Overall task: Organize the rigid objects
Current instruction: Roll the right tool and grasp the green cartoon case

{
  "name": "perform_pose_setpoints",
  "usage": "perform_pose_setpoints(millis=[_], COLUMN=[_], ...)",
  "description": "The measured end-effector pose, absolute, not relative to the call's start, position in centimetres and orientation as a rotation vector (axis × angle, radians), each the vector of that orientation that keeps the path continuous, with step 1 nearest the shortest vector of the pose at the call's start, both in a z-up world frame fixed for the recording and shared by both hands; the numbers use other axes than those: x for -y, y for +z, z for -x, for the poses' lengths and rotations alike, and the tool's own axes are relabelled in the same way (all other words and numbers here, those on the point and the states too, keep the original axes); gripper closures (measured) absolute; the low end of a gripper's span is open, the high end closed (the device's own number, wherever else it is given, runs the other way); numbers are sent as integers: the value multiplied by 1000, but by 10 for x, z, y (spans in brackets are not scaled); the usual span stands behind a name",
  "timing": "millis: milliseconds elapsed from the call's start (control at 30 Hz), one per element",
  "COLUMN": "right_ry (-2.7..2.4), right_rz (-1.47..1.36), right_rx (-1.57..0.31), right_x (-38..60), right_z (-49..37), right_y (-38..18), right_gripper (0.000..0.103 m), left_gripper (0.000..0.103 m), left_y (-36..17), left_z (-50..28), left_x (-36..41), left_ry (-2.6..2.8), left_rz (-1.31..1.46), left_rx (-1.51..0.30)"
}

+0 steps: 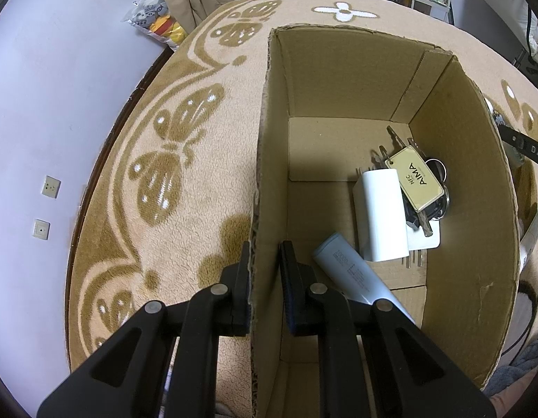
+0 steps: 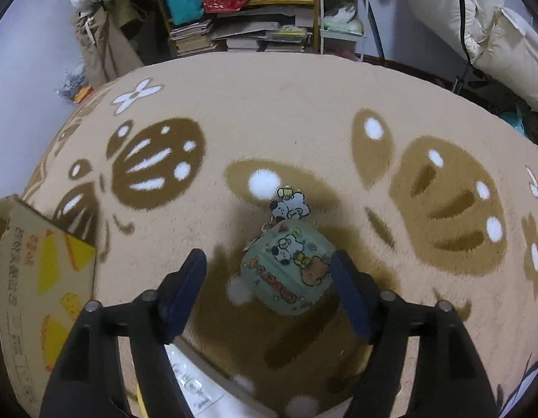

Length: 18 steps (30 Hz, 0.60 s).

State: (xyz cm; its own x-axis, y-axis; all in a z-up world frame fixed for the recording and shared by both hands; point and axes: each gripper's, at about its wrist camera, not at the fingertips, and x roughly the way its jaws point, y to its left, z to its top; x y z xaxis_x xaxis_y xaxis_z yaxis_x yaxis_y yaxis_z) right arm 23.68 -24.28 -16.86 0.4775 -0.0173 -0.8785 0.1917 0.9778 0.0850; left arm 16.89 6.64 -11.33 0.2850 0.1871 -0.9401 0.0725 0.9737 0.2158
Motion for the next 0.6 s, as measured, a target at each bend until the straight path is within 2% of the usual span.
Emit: perform_pose_setpoints(millis=[133,400,533,600], right_ry=[-160,-169,-173,-176], right_rz=[-115,-202,-199,-174], right_rx=[-1085,-1115,-1118,-1108], right_x=[242,262,259,253], right_z=[-244,-243,-240,-239], right_y=[-173,-186,-192,-190], right_gripper=[21,21,36,36], left_gripper=[88,88,88,88], left_y=[-113,-113,-113,-113], left_z=[-169,-170,-170,-169], left_x=[-67,-67,-67,-67], left_ry=[76,76,76,76], left_rz=[-229,-229,-230,-229], left_rx=[-1283,-1284,-1284,-1284])
